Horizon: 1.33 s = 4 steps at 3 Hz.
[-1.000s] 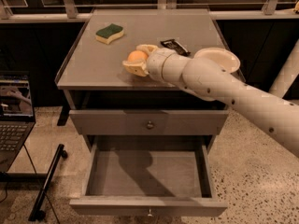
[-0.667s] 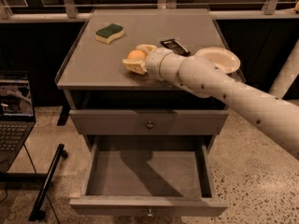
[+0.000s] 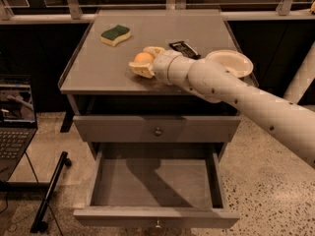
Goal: Pick orange from middle drawer and place on counter
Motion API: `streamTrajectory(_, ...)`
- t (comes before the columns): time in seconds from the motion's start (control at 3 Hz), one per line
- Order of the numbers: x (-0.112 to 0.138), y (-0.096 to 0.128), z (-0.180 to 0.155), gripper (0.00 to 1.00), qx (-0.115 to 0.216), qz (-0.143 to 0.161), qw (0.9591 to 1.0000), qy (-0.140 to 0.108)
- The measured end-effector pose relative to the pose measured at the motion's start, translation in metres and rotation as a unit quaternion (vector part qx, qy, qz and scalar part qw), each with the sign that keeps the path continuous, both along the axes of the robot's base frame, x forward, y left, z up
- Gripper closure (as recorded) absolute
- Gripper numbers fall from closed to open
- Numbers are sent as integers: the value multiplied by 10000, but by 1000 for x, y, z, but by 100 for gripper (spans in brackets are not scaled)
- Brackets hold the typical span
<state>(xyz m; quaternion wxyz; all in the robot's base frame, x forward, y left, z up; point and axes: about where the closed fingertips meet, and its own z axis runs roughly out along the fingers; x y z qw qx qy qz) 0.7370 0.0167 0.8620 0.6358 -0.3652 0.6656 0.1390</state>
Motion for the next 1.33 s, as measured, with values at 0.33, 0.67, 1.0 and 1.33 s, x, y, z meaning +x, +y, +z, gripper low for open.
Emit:
streamTrajectory(0.33,0,0,0,36,0,0,10000,0)
streamTrajectory(0.67,0,0,0,13,0,0,10000,0)
streamTrajectory(1.0,0,0,0,0,0,1,10000,0)
streamTrajectory(1.33,0,0,0,0,0,1,10000,0)
